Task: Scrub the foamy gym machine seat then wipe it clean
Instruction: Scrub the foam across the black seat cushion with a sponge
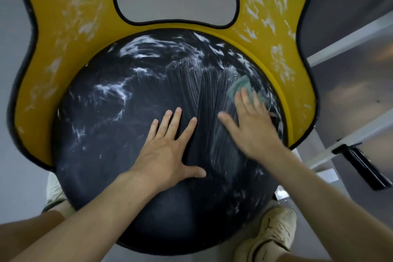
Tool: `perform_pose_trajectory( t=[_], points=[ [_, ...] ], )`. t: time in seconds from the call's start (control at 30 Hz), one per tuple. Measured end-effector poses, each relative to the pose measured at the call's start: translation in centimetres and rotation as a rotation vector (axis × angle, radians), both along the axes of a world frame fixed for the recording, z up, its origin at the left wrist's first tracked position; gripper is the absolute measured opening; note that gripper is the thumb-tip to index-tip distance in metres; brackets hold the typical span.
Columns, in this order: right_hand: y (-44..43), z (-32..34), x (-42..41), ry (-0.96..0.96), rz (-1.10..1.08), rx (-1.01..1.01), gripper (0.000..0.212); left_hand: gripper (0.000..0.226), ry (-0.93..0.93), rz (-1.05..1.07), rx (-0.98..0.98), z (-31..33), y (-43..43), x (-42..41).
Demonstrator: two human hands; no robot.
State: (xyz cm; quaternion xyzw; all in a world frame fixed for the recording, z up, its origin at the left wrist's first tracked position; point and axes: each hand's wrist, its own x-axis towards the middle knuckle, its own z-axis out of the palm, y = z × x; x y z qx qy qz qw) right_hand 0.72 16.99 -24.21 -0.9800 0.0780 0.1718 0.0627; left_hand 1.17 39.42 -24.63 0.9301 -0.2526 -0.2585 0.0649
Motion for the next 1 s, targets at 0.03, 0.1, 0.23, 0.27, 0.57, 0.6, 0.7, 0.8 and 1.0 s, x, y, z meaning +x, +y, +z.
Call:
perform_pose_trajectory(
  t=[0.03, 0.1, 0.23, 0.27, 0.57, 0.6, 0.7, 0.8, 1.0],
  points=[
    [1.0, -0.2, -2.0, -0.003, 0.029, -0.017, 0.094, 0.122, 0.002, 0.001, 0.001, 0.0, 0.0, 0.0],
    [3.6, -0.4, -7.3, -0.010, 0.079, 0.003, 0.093, 0.122, 0.005, 0.003, -0.004, 0.0, 0.0, 0.1],
    [7.3, -0.9, -15.3, -0.007, 0.185, 0.077, 0.087, 0.123, 0.002, -0.013, 0.012, -0.1, 0.0, 0.2],
    [7.3, -1.0, -15.7, 0.010, 0.185, 0.083, 0.085, 0.123, -0.001, -0.015, 0.010, -0.1, 0.1, 0.2],
    [2.7, -0.6, 0.5, -0.003, 0.069, 0.022, 0.080, 0.118, -0.005, -0.005, -0.063, 0.1, 1.2, -0.6],
    [2.8, -0.5, 1.2, -0.001, 0.056, 0.027, 0.080, 0.117, -0.003, -0.006, -0.063, 0.2, 1.3, -0.6],
    [4.2, -0.6, -2.2, -0.017, 0.090, 0.024, 0.081, 0.118, 0.006, -0.007, -0.050, 0.3, 1.5, -0.5],
    [6.5, -0.5, -10.3, -0.030, 0.204, 0.065, 0.084, 0.118, 0.001, -0.013, -0.039, 0.2, 1.4, -0.4],
    [5.1, -0.1, -13.7, 0.038, 0.256, 0.053, 0.087, 0.119, -0.001, -0.008, -0.023, 0.1, 1.2, -0.4]
  ],
)
